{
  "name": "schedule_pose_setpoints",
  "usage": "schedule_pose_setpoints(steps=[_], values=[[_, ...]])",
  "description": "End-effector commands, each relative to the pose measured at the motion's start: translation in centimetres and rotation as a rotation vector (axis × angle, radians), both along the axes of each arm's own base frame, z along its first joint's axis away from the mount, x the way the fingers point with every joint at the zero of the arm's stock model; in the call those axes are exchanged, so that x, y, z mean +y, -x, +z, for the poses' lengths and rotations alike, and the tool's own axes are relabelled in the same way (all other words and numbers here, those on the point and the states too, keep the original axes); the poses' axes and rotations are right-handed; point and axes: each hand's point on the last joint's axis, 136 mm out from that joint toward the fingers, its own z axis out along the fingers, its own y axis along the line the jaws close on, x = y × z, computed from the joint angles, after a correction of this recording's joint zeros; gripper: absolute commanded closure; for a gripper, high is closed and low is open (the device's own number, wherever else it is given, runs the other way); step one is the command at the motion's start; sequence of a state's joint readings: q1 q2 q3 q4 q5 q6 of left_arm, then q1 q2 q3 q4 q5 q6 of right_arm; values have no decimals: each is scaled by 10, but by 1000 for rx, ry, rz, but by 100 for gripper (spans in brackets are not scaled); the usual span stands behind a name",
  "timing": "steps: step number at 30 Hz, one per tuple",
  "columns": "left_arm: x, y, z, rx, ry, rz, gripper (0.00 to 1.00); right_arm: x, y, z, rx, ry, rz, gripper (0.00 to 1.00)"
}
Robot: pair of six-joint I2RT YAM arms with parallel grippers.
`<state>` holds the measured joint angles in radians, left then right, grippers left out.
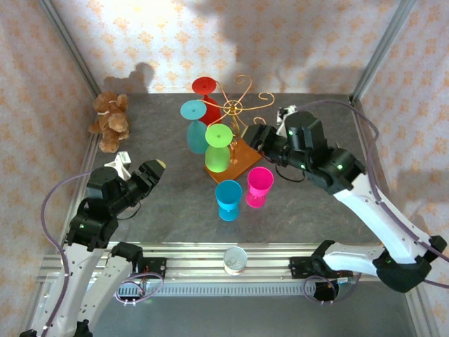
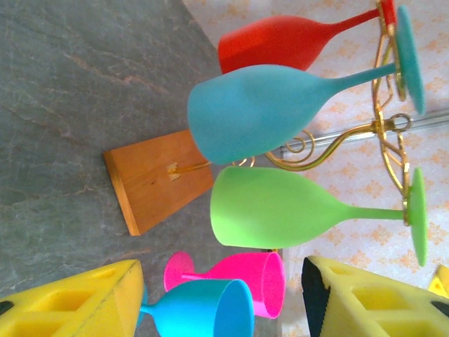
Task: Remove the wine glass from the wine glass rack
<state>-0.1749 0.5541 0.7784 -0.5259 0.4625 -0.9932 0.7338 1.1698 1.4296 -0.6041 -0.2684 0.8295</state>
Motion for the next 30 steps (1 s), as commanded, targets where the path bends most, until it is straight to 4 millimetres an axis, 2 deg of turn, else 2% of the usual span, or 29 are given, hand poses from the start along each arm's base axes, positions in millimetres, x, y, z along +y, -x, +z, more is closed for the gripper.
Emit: schedule_pose_setpoints(steps=[1, 13, 19, 30], values=[[2, -7, 32, -105, -7, 10, 39, 23, -7, 14, -15, -89, 63, 54], [5, -6, 21, -90, 3, 32, 38, 38, -17, -15, 40, -66, 81, 58], [7, -2, 20, -90, -7, 37, 38, 41, -21, -19, 54, -52, 87, 59], [8, 0, 19, -89, -5, 42, 38, 41, -24, -26, 65, -43, 81, 70]])
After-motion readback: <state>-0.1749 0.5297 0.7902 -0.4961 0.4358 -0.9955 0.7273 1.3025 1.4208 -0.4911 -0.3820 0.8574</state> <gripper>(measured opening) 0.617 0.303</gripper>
